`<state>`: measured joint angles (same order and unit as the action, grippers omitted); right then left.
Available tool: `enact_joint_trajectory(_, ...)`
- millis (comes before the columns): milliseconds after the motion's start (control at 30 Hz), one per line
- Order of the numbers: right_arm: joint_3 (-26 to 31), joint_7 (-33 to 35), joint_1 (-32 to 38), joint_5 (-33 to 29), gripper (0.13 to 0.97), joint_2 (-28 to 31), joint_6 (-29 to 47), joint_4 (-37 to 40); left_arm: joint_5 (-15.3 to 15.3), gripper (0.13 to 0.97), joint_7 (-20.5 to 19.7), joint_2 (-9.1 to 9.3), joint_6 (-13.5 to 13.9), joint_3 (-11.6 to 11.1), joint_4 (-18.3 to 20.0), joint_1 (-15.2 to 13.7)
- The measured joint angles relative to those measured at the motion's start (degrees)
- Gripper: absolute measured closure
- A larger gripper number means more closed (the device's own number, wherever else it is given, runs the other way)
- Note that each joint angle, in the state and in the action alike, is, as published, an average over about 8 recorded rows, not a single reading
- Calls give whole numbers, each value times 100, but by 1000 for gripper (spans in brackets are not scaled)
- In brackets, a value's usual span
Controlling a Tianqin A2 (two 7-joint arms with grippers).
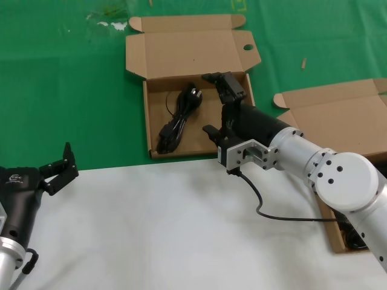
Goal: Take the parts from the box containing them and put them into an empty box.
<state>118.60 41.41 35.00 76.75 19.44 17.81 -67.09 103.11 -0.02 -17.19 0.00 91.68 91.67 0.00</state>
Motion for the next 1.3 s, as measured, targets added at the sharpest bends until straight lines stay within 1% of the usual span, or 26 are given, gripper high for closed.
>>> enact_joint_trajectory(100,0,0,0,0,296,0,0,0,0,132,0,0,0,0,0,0)
enact_joint_trajectory(133,0,0,0,0,296,0,0,0,0,132,0,0,0,0,0,0)
enact_joint_trajectory(400,0,0,0,0,180,0,0,0,0,132,0,0,0,0,0,0)
enact_joint_trajectory(700,0,0,0,0,131,0,0,0,0,132,0,0,0,0,0,0)
enact_joint_trajectory(1067,-6,-7,-8,5,129,0,-3,-5,0,132,0,0,0,0,0,0)
enact_joint_trajectory(1300,-124,-188,-162,121,129,-10,-82,-113,0,132,0,0,0,0,0,0)
